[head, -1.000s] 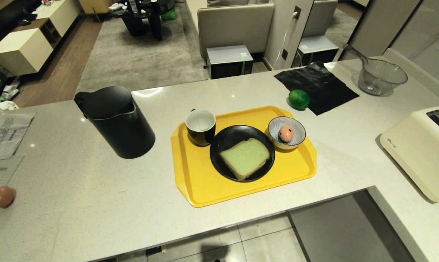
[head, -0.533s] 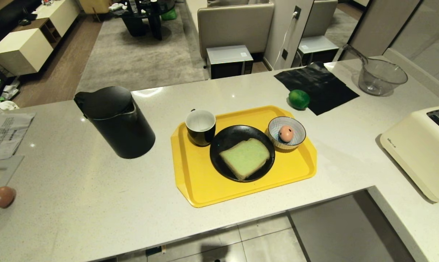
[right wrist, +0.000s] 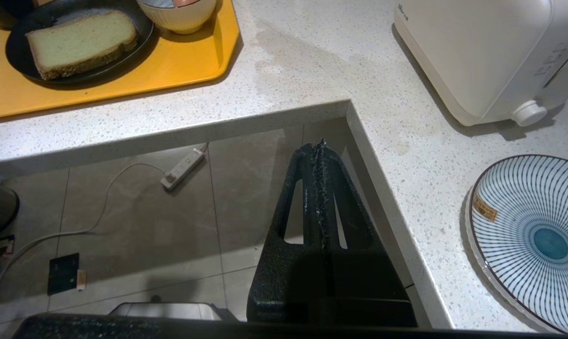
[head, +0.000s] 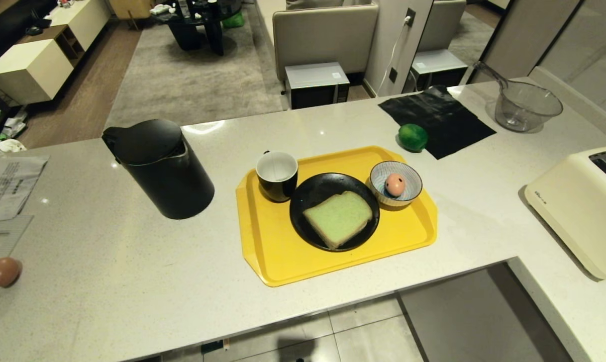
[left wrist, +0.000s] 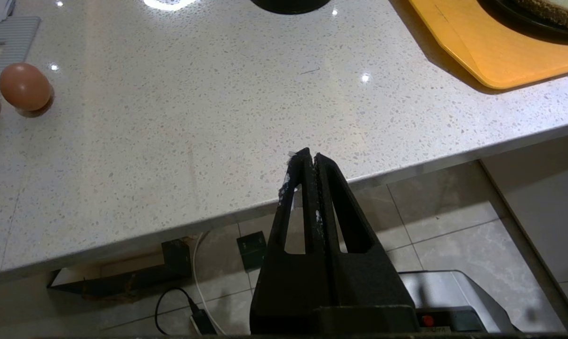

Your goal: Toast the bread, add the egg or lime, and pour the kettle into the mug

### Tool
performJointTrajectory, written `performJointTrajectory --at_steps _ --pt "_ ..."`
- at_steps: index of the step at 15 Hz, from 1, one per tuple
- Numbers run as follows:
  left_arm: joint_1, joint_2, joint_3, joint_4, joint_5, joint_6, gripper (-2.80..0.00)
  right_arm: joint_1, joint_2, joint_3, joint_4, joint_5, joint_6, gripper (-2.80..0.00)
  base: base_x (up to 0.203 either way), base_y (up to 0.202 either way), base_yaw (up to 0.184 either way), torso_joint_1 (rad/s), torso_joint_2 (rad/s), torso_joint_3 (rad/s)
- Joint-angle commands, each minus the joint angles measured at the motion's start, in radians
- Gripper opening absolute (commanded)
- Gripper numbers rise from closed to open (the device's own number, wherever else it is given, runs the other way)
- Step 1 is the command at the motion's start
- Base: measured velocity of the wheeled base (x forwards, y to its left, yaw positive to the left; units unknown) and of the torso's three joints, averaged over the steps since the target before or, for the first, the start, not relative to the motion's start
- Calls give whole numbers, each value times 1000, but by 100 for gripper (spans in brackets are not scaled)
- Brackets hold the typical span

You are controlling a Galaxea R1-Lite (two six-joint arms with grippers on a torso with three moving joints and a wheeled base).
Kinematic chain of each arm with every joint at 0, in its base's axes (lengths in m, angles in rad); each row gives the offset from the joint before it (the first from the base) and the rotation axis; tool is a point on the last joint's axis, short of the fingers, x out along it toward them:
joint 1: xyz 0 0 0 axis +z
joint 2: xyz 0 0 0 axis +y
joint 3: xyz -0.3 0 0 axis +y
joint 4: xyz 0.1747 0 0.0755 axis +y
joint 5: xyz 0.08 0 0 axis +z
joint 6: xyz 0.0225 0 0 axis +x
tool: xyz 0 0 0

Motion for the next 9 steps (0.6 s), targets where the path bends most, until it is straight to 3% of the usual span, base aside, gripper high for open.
performJointTrajectory --at_steps 1,9 --pt "0 3 0 0 0 0 -280 0 2 28 -1 -1 0 -280 0 0 0 0 0 0" --pt "0 3 0 0 0 0 -280 0 2 28 -1 -1 0 -280 0 0 0 0 0 0"
